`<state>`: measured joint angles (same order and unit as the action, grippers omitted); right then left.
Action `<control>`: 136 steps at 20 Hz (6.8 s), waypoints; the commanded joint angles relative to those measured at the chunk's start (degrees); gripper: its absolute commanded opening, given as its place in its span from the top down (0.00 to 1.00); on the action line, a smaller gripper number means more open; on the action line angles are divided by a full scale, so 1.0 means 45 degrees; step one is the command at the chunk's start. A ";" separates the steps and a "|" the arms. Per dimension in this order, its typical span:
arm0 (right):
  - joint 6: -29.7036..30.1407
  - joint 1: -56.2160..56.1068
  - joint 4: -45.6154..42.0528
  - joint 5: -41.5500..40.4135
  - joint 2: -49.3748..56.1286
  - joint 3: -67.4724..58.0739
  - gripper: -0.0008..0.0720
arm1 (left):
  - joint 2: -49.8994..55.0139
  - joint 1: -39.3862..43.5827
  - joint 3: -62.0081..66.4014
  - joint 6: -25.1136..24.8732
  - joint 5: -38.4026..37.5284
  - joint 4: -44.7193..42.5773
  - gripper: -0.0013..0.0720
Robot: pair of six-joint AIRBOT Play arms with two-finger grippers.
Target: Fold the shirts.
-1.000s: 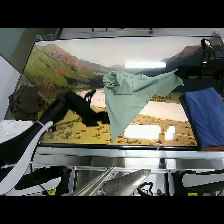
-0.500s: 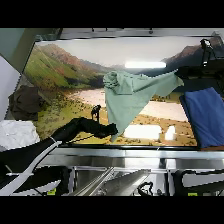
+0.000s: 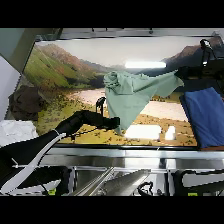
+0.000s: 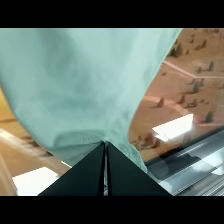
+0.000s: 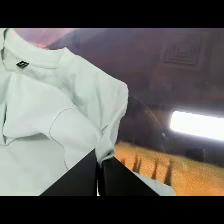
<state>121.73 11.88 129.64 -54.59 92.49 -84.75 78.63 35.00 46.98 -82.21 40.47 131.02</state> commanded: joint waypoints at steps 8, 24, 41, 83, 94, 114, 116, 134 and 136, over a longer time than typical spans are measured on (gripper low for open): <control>0.0000 0.0010 0.0000 -0.0214 0.0000 -0.0010 0.97 | -0.0418 -0.0117 -0.0602 0.0073 0.2312 0.0228 0.02; 0.0287 0.0010 0.0141 -0.0398 -0.0019 -0.0010 0.97 | 0.0903 0.1112 -0.0296 0.0350 -0.0782 0.0782 0.92; 0.2637 0.0699 0.2914 0.3662 -1.0559 -0.5615 0.97 | -0.7218 -0.6241 1.6971 0.1122 0.8000 -0.6528 0.96; -0.3769 -0.1977 -0.0393 0.1613 0.6591 -0.5221 0.97 | 0.9301 -0.7932 1.4163 -0.3366 0.1054 -0.5892 0.96; -0.5183 -0.0500 -0.2608 -0.1394 0.3536 -0.5450 0.44 | 0.8330 -0.8573 1.6359 -0.3400 0.6018 -0.5916 0.03; -0.4362 0.1841 0.0457 -0.3463 -0.2322 0.8621 0.27 | 0.4571 -1.0642 0.4755 -0.4682 0.8874 -0.3104 0.26; -0.4197 0.0894 0.0787 -0.2977 -0.1710 0.8820 0.27 | 0.4571 -1.0647 0.4731 -0.4677 0.8762 -0.3075 0.37; -0.8582 -0.0039 -0.6518 -0.3638 -0.5323 1.0229 0.97 | 0.1273 -1.0880 0.2487 -0.3138 1.0049 -0.7912 0.96; -0.8709 -0.0019 -0.7232 -0.3390 -0.6611 1.0253 0.97 | 0.0044 -1.1045 0.1744 -0.3094 0.9661 -0.7980 0.96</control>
<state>87.77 11.70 108.18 -70.78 70.39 -40.21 85.45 -13.87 60.45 -97.34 84.71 101.38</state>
